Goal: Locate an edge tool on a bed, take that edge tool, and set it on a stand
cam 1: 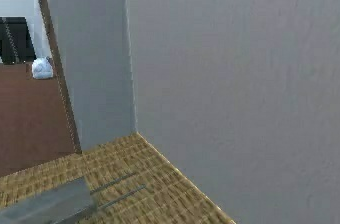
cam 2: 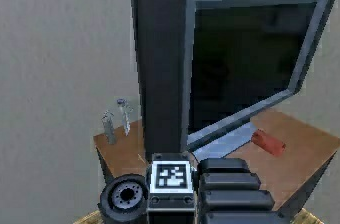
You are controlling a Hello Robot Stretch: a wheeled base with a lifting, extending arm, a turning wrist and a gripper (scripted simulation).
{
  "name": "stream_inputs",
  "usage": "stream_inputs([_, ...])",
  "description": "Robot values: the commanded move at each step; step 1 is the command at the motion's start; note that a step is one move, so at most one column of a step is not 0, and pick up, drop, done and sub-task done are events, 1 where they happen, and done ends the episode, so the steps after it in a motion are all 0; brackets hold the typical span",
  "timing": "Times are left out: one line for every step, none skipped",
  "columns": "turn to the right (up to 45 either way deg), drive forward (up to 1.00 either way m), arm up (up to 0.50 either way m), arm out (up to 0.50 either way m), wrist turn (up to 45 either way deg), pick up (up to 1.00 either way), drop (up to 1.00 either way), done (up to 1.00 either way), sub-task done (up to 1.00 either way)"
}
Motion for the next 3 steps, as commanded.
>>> stream_inputs([45.0,0.00,0.00,0.00,0.0,0.00,0.00,0.00,0.00])
stream_inputs([9.0,0.00,0.00,0.00,0.0,0.00,0.00,0.00,0.00])
stream_inputs([0.0,0.80,0.00,0.00,0.0,0.00,0.00,0.00,0.00])
